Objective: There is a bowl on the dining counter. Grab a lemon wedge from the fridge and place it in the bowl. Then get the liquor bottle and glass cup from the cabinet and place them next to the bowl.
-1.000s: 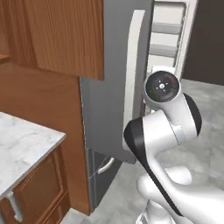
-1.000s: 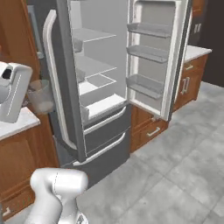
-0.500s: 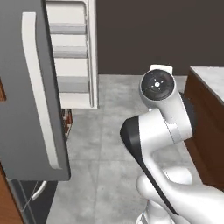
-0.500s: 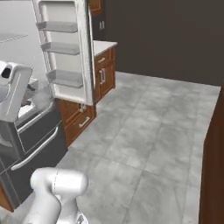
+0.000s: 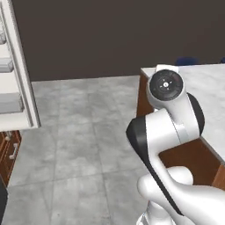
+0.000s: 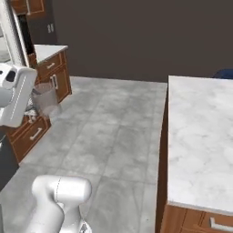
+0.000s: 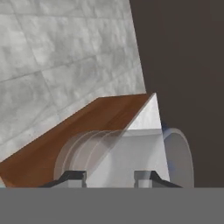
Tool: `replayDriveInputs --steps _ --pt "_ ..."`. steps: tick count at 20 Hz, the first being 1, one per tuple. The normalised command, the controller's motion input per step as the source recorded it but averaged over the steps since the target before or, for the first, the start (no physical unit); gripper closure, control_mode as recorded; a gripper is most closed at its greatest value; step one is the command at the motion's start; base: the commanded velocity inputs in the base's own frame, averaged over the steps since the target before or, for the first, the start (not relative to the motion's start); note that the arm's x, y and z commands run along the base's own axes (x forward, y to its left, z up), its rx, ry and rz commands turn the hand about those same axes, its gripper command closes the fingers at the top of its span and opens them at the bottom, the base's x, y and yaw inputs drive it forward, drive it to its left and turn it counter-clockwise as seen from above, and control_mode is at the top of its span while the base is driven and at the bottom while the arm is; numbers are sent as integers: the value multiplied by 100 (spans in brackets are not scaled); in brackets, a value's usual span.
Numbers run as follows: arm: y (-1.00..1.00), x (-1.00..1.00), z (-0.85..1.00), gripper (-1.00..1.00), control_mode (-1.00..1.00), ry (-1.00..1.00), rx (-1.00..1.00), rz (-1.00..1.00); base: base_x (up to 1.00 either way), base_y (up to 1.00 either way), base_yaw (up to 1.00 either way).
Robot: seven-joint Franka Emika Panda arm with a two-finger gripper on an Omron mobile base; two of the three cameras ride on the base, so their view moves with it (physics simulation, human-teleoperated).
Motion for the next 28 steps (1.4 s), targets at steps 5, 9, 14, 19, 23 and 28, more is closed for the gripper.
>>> replayDriveInputs --steps 5,9,14,19,23,28 --pt "0 0 0 100 100 0 0 0 100 36 -8" --pt "0 0 0 100 100 0 0 0 100 12 0" --pt "0 0 0 100 100 0 0 0 100 0 0" --pt "0 0 0 100 100 0 0 0 100 0 0" --pt "0 0 0 100 100 0 0 0 100 0 0" --pt "0 0 0 100 100 0 0 0 100 2 0"
